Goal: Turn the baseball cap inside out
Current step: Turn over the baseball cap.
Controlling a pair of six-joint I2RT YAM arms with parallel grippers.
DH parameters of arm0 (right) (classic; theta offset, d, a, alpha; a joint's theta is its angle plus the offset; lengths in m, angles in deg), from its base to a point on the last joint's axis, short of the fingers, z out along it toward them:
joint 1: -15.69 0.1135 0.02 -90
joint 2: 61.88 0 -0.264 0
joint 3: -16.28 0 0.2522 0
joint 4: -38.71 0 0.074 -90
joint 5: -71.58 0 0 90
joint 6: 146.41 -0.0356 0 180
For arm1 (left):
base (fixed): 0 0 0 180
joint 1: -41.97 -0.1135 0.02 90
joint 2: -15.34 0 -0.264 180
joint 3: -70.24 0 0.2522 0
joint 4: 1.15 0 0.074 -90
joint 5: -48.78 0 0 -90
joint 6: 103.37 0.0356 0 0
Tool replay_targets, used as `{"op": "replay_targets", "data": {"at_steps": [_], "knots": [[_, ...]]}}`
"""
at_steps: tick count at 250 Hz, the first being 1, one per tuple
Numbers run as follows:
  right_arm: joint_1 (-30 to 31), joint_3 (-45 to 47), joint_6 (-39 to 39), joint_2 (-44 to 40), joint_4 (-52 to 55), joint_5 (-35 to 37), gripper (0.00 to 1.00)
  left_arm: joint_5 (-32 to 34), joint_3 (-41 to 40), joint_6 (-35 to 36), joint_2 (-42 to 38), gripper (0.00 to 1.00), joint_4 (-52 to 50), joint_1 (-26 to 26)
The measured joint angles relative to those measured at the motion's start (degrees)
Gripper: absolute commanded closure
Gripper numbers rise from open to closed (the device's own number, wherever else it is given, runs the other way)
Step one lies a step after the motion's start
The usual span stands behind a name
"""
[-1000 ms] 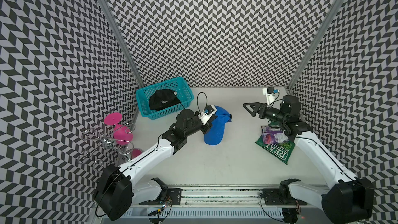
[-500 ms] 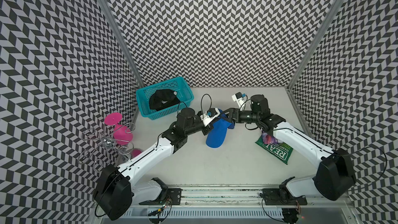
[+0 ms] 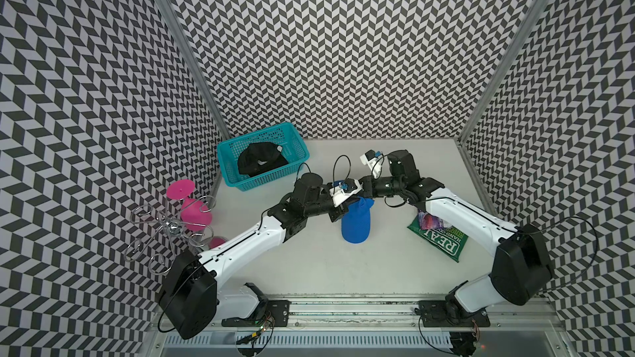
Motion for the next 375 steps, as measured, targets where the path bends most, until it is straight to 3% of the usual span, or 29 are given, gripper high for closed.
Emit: {"op": "replay_targets", "data": {"at_steps": [22,42,91,124,228,242,256,285,298,323,335,362,375], "knots": [[-1.5,0.3,-0.3,-0.4,-2.2,0.0,1.0,1.4,-3.2,-6.1,-3.5,0.24,2.8,-0.4],[-3.3,1.5,-1.4,-2.2,-6.7,0.0,1.0,2.7,-5.6,-14.4,-7.3,0.08,5.3,-1.8],[-5.3,2.4,-4.2,-8.2,-20.7,1.1,1.0,2.8,-9.7,-39.3,-12.1,0.04,15.0,-10.1],[-5.2,1.1,-6.4,-10.0,-29.4,0.7,1.0,-0.1,-13.7,-52.8,-11.3,0.0,23.6,-12.2],[-5.1,-5.7,-18.4,-10.0,-49.2,-10.6,1.0,-13.1,-14.0,-77.2,2.0,0.0,51.6,-13.0],[-5.1,-5.7,-19.4,-10.0,-50.0,-11.3,1.0,-14.2,-13.9,-80.1,3.3,0.05,56.7,-13.0],[-5.1,-5.7,-19.6,-10.0,-49.9,-11.6,1.0,-14.7,-13.7,-82.8,4.3,0.16,61.7,-12.9],[-5.3,-5.5,-17.6,-10.9,-45.9,-10.6,1.0,-14.2,-13.6,-88.0,4.8,0.48,70.6,-12.9],[-5.8,-4.9,-16.5,-11.9,-43.5,-9.4,1.0,-13.1,-13.7,-88.5,4.3,0.68,73.0,-13.1],[-8.5,-1.5,-14.7,-15.1,-38.2,-6.1,0.89,-11.3,-14.7,-89.1,1.7,0.93,74.1,-13.6],[-10.9,0.9,-14.2,-16.7,-35.7,-4.3,0.79,-10.9,-15.4,-88.9,-0.4,1.0,73.0,-14.0],[-15.6,5.6,-12.1,-18.3,-30.1,-1.4,0.39,-11.0,-15.3,-85.4,-5.7,1.0,64.3,-15.1],[-17.3,7.3,-10.3,-18.3,-26.3,0.3,0.3,-11.4,-13.8,-82.8,-7.6,1.0,56.8,-15.6]]}}
